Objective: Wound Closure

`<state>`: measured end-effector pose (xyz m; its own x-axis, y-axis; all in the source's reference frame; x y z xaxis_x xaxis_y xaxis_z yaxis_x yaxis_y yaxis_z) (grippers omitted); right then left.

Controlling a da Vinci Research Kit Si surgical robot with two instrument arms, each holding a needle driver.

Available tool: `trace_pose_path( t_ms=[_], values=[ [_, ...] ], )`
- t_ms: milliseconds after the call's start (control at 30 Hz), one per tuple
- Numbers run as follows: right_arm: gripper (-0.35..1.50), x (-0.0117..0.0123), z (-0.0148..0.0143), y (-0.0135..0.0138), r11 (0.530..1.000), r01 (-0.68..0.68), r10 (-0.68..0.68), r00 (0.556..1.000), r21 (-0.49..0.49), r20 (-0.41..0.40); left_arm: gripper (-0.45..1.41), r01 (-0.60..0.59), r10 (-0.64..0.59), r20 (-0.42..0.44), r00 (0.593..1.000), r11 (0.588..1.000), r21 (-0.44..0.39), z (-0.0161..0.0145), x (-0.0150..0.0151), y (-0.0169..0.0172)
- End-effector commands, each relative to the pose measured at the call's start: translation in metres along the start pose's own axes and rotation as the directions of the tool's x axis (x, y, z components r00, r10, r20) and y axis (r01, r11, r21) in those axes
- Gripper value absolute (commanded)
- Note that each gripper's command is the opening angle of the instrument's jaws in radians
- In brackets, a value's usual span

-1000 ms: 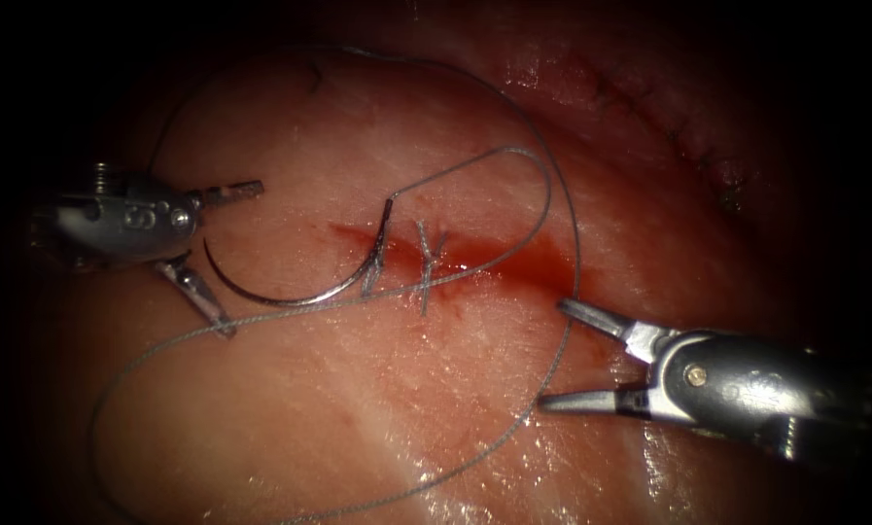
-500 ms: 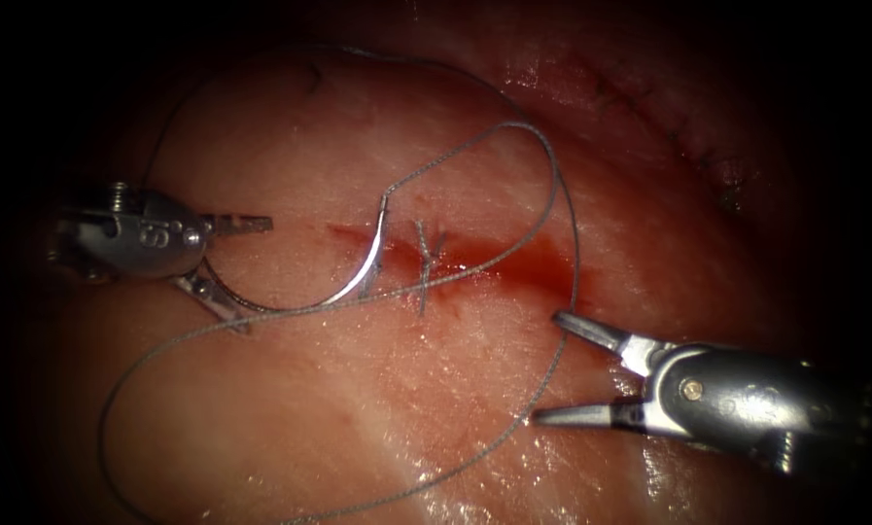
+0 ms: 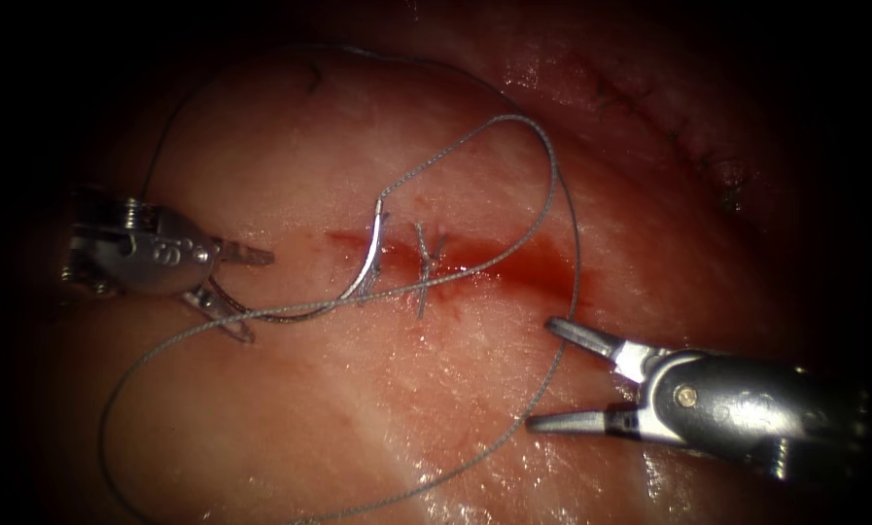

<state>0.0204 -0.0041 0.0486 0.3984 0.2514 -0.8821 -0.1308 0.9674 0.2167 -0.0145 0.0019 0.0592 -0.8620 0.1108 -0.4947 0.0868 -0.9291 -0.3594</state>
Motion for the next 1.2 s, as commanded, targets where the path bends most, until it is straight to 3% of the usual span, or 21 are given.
trace_pose_path(
  t_ms=[33,267,533,700,767,933,1200],
  values=[
    [1.25,-0.0003,0.0008,-0.0004,1.0,-0.001,0.001,1.0,0.003,-0.002,-0.45,-0.009,0.009,-0.003,1.0,1.0,-0.006,0.0007,-0.0001,0.0004],
    [1.25,0.0005,0.0005,0.0,1.0,-0.01,0.01,1.0,0.004,-0.007,-0.45,-0.007,0.007,-0.001,1.0,1.0,0.006,-0.001,0.0001,0.0008],
    [1.25,0.0034,-0.0006,0.0016,0.986,-0.151,0.141,0.981,-0.068,-0.134,-0.45,0.024,-0.013,-0.067,0.998,0.988,0.154,-0.005,0.0023,-0.0032],
    [1.25,0.0064,-0.0013,0.0027,0.956,-0.274,0.24,0.936,-0.103,-0.256,-0.45,0.065,-0.039,-0.109,0.993,0.968,0.244,-0.0075,0.0044,-0.0058],
    [1.25,0.0083,-0.0011,0.0038,0.934,-0.319,0.258,0.913,-0.161,-0.315,-0.45,0.09,-0.055,-0.123,0.991,0.952,0.294,-0.0082,0.0059,-0.0071],
    [1.25,0.01,0.0006,0.0057,0.863,-0.383,0.27,0.901,-0.329,-0.341,-0.45,0.127,-0.072,-0.166,0.984,0.928,0.349,-0.0055,0.008,-0.0053],
    [1.26,0.0102,0.0031,0.0055,0.845,-0.383,0.264,0.906,-0.373,-0.331,-0.45,0.133,-0.064,-0.193,0.979,0.919,0.371,-0.0017,0.0087,-0.0018]
  ],
)
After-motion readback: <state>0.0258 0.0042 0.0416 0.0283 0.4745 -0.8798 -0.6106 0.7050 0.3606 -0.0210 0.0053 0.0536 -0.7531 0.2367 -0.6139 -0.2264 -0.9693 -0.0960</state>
